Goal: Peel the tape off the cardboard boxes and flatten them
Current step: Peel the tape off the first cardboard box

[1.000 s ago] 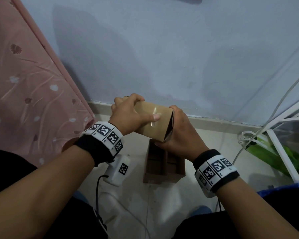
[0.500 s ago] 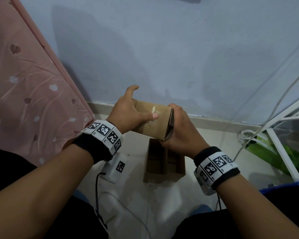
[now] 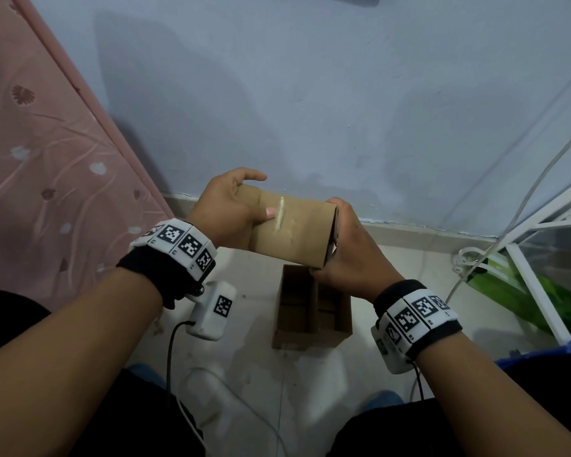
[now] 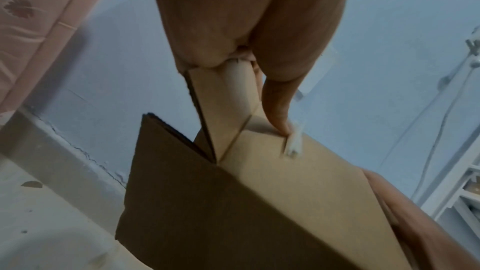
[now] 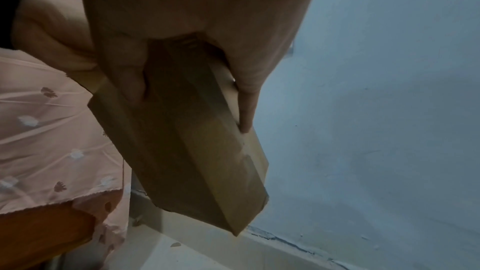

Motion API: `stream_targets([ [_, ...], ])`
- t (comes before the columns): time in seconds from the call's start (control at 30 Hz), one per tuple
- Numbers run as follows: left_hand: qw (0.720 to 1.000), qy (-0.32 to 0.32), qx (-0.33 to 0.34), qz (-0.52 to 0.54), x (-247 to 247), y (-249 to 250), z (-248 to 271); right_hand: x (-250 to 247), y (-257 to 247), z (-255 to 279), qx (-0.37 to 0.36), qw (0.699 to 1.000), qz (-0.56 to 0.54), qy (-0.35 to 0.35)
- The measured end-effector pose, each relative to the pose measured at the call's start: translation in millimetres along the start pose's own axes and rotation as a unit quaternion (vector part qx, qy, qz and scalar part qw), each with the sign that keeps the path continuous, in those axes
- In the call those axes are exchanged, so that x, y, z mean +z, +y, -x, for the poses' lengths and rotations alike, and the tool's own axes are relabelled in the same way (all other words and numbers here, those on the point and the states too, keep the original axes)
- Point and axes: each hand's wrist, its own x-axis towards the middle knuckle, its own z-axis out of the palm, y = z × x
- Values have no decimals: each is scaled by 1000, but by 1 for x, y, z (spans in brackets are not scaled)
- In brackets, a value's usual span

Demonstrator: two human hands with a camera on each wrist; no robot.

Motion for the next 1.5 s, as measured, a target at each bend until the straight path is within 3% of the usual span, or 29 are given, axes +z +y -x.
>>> stream_targets([
  [0.33, 998, -43, -4, 53, 6, 4, 7, -1, 2, -2, -8, 1000, 17, -2],
  [0.9, 999, -9, 1, 32, 9, 3, 2, -1, 9, -4, -6, 1000, 13, -12],
  [1.27, 998, 5, 44, -35, 11, -8, 0, 0, 8, -7, -9, 1000, 23, -12],
  [1.5, 998, -2, -55, 40, 16, 9, -2, 3, 11, -9, 0, 998, 53, -15],
])
